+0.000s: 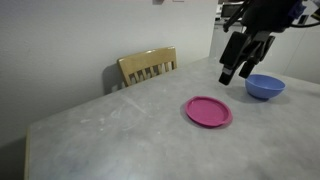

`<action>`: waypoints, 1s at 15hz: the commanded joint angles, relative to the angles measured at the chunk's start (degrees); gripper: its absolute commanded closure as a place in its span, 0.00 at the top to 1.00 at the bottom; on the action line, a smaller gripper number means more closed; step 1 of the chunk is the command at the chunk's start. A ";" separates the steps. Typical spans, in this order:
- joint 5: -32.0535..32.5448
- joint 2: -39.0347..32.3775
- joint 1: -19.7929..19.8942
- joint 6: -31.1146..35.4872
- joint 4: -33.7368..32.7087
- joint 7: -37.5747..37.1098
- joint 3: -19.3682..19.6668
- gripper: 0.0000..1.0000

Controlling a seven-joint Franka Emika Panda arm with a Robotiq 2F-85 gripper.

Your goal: Put the pink lid on the blue bowl

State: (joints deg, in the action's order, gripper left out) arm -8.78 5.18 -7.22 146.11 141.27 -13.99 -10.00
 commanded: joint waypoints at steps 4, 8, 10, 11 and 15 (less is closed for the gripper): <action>-0.85 -15.64 0.28 0.12 -10.36 8.96 2.01 1.00; 3.54 -24.28 -0.84 -2.84 -18.37 5.85 3.07 1.00; 7.94 -27.92 -2.38 -4.30 -21.64 1.02 5.07 1.00; 9.60 -29.18 -3.12 -5.62 -23.06 -1.41 5.98 1.00; 8.31 -34.91 -3.57 -6.68 -27.83 -5.54 6.88 1.00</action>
State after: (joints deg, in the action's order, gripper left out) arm 1.01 -25.63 -10.48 141.39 117.96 -18.28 -3.57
